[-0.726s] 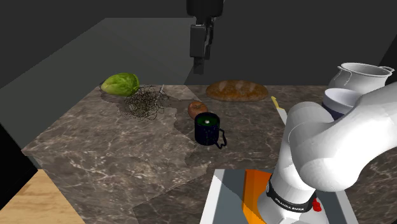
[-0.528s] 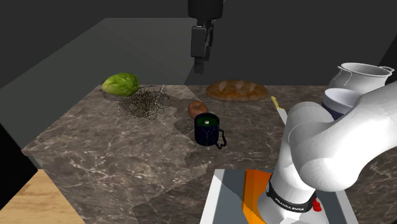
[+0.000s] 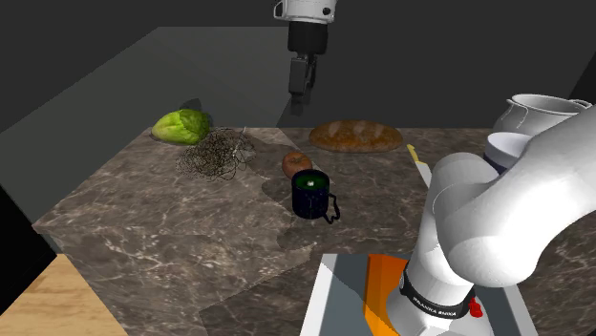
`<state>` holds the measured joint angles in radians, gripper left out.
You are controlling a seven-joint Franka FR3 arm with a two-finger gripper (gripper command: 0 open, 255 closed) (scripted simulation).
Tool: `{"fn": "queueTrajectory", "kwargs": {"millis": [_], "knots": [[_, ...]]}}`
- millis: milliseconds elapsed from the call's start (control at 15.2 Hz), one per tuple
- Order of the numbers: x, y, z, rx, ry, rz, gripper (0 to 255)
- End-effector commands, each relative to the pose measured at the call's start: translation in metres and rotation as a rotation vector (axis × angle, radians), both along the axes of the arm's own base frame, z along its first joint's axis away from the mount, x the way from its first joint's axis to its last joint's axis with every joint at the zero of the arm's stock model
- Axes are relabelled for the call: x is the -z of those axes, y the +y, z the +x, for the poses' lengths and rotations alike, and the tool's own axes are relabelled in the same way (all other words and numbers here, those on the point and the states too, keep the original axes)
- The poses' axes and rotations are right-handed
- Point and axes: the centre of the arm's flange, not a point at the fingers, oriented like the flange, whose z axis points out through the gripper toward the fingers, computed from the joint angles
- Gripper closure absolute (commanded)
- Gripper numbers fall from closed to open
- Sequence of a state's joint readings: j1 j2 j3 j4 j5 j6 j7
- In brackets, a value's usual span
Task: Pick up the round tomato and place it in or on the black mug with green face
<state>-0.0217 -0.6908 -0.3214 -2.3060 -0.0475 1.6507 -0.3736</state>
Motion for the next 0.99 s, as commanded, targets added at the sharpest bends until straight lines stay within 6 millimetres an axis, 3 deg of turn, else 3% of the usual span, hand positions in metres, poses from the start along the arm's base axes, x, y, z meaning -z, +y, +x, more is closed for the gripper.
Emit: {"fn": "queueTrajectory", "kwargs": {"millis": [0,462,924], "knots": [[0.012,-0.029,0.006,-0.001,-0.003,0.046,0],[0.078,-0.119,0.031,-0.001,-0.006,0.207,0],[0.158,-0.197,0.058,-0.002,-0.009,0.368,0]]}}
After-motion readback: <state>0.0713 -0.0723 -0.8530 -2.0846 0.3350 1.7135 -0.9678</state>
